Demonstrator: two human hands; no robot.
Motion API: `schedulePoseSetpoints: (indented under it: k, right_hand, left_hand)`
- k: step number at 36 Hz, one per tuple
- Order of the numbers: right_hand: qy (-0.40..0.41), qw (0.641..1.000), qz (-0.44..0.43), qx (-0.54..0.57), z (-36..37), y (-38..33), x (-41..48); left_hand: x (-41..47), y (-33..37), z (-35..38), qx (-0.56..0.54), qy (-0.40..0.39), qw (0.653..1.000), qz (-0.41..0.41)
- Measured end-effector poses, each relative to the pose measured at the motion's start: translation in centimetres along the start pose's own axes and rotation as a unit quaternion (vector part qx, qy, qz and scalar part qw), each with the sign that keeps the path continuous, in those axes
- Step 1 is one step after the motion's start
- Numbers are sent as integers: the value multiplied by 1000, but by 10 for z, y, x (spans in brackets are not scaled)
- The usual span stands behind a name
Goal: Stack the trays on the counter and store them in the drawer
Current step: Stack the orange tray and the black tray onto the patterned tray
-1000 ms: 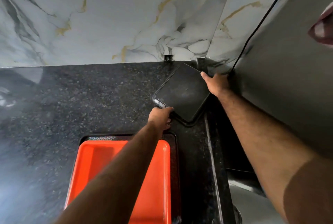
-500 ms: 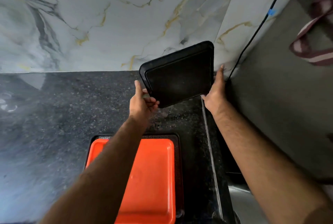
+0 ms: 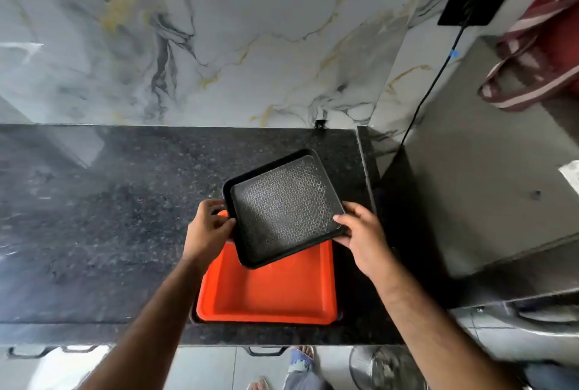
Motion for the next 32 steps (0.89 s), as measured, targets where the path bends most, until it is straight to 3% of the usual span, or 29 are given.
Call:
schedulePoseSetpoints:
  k: [2, 4, 6, 9, 14, 21, 28, 32]
  right_hand:
    - [77, 986, -33, -143, -7, 15, -17]
    - [177, 912, -121, -350, -8, 20, -37]
    - [216, 849, -172, -451, -2, 30, -54]
    - [221, 822, -158, -500, 7, 54, -66]
    - [204, 825, -116, -515, 23, 75, -74]
    - [216, 794, -113, -556, 30, 84, -78]
    - [224, 728, -151, -630, 43, 94, -79]
    - [207, 718, -128, -652, 49, 111, -78]
  left_hand:
    - [-19, -12, -11, 73, -8, 997, -4]
    - [-34, -21, -16, 123, -19, 992, -8]
    - [-45, -27, -17, 163, -28, 986, -16]
    - [-52, -28, -15, 200, -38, 979, -24]
    - [-42, -27, -14, 284, -73, 955, -46]
    - [-33, -27, -5, 380, -101, 918, -52]
    - [-39, -20, 14, 416, -127, 899, -43]
    - [-47, -26, 31, 402, -161, 898, -70]
Point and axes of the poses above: each hand's wrist, its own x-axis towards the middle knuckle, its own z-axis out of the palm, y = z × x, the point moved 7 cm from there along x, towards the middle knuckle, and after that the axes turned 11 degrees about z, right-handed, at the moved point
